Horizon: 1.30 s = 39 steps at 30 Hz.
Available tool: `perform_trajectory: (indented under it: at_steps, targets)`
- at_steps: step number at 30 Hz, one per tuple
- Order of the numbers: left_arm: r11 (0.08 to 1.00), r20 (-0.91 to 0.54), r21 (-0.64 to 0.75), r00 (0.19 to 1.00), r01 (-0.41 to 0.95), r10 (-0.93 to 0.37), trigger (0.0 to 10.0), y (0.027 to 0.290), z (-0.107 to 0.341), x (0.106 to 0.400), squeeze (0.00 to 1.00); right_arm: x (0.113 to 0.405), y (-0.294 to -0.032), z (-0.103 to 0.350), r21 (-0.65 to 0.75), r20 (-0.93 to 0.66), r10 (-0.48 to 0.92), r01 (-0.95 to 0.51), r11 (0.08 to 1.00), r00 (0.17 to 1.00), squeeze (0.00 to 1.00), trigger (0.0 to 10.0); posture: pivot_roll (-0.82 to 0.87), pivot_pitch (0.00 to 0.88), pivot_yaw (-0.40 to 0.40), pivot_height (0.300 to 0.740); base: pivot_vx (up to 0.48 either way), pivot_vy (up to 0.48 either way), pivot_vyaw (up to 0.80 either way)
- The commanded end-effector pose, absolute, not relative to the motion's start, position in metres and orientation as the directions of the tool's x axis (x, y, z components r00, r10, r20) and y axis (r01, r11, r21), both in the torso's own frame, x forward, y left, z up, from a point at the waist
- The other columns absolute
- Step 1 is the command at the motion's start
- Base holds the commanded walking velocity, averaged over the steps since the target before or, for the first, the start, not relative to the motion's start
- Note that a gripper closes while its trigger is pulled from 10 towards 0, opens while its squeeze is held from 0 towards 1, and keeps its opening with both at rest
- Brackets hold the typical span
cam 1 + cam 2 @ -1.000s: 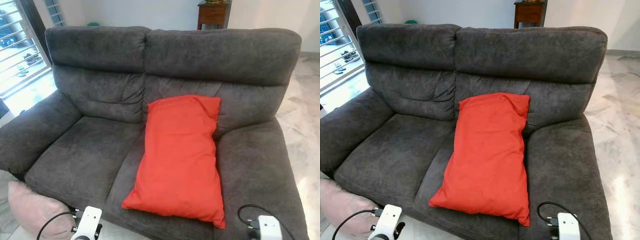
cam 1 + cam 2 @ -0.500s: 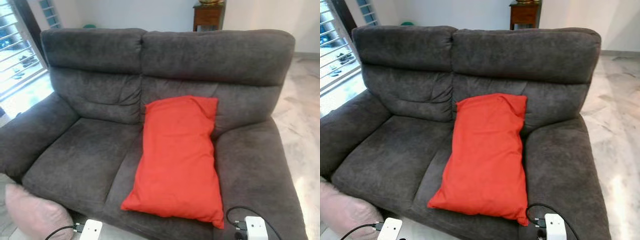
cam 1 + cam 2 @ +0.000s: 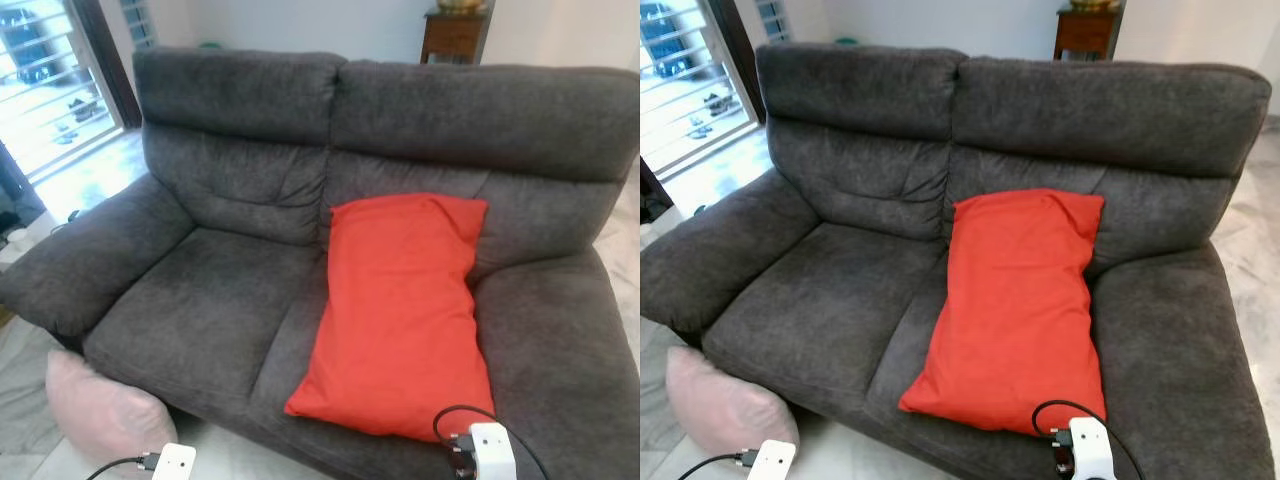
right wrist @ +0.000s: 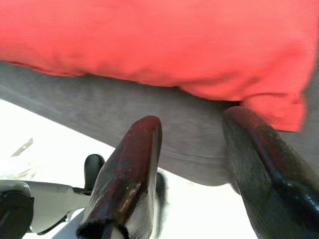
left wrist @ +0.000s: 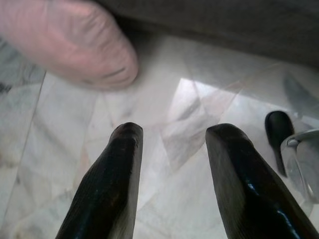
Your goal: Move the pillow to the sofa from floor
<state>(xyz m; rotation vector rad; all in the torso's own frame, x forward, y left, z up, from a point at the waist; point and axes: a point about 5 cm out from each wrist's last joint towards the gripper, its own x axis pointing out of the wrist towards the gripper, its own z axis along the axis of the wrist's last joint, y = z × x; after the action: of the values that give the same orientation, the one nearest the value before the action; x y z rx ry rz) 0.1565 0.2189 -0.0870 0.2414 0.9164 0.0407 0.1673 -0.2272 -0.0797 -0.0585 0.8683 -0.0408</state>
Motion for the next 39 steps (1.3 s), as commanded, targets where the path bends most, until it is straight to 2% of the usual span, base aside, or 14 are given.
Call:
perform_trajectory:
  at_steps: [1, 12, 20, 26, 32, 39]
  targets:
    - [0.974, -0.788, 0.222, 0.597, 0.052, 0.148, 10.0, 0.222, -0.088, 0.152, 0.0, 0.17, -0.224, -0.079, -0.057, -0.756, -0.047, 0.006, 0.998, 0.652, 0.0, 10.0, -0.05, 0.0, 0.08, 0.74, 0.0, 0.326, 0.0]
    - [0.975, -0.788, 0.217, 0.599, 0.049, 0.145, 10.0, 0.218, -0.088, 0.157, 0.0, 0.163, -0.228, -0.082, -0.054, -0.781, -0.063, 0.034, 0.998, 0.621, 0.0, 10.0, -0.05, 0.0, 0.087, 0.74, 0.0, 0.326, 0.0]
    - [0.973, -0.8, 0.219, 0.585, 0.078, 0.133, 10.0, 0.22, -0.089, 0.154, 0.0, 0.148, -0.248, -0.083, -0.068, -0.807, -0.089, 0.058, 0.996, 0.584, 0.0, 10.0, -0.06, 0.017, 0.097, 0.74, 0.0, 0.328, 0.0]
    - [0.973, -0.797, 0.218, 0.588, 0.071, 0.136, 10.0, 0.222, -0.088, 0.154, 0.0, 0.145, -0.253, -0.083, -0.071, -0.812, -0.097, 0.067, 0.995, 0.576, 0.0, 10.0, -0.06, 0.026, 0.096, 0.74, 0.0, 0.326, 0.0]
    - [0.974, -0.791, 0.215, 0.597, 0.067, 0.134, 10.0, 0.221, -0.087, 0.156, 0.0, 0.146, -0.25, -0.084, -0.066, -0.816, -0.091, 0.065, 0.996, 0.571, 0.0, 10.0, -0.06, 0.033, 0.096, 0.74, 0.0, 0.326, 0.0]
    - [0.976, -0.782, 0.21, 0.61, 0.063, 0.129, 10.0, 0.218, -0.087, 0.157, 0.0, 0.155, -0.23, -0.086, -0.047, -0.809, -0.064, 0.044, 0.998, 0.584, 0.0, 10.0, -0.06, 0.033, 0.094, 0.74, 0.0, 0.328, 0.0]
